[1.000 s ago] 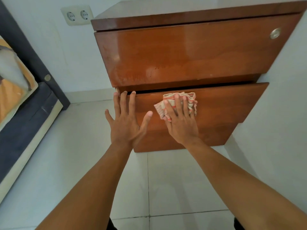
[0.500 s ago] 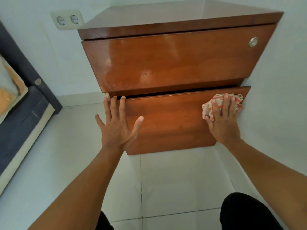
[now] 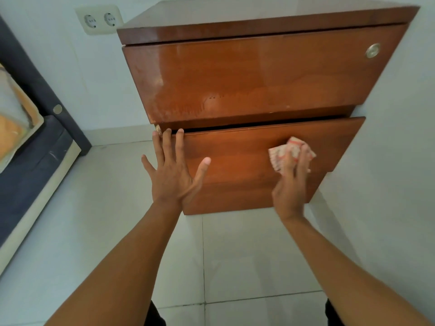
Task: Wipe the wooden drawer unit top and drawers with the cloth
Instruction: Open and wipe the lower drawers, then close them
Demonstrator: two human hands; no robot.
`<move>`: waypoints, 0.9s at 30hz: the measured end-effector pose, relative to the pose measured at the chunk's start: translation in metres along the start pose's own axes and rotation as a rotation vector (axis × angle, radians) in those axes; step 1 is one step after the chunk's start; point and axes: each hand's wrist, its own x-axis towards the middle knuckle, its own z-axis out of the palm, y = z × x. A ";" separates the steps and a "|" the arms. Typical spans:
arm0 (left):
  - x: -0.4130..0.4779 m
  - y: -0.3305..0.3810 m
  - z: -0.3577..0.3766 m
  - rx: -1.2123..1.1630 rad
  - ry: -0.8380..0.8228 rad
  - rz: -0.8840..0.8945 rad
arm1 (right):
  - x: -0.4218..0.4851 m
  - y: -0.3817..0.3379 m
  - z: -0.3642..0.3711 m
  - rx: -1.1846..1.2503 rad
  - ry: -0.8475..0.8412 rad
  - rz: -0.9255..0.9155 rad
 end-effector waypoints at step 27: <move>-0.001 0.003 0.004 0.010 0.041 -0.003 | 0.021 0.063 -0.004 -0.478 -0.319 -0.371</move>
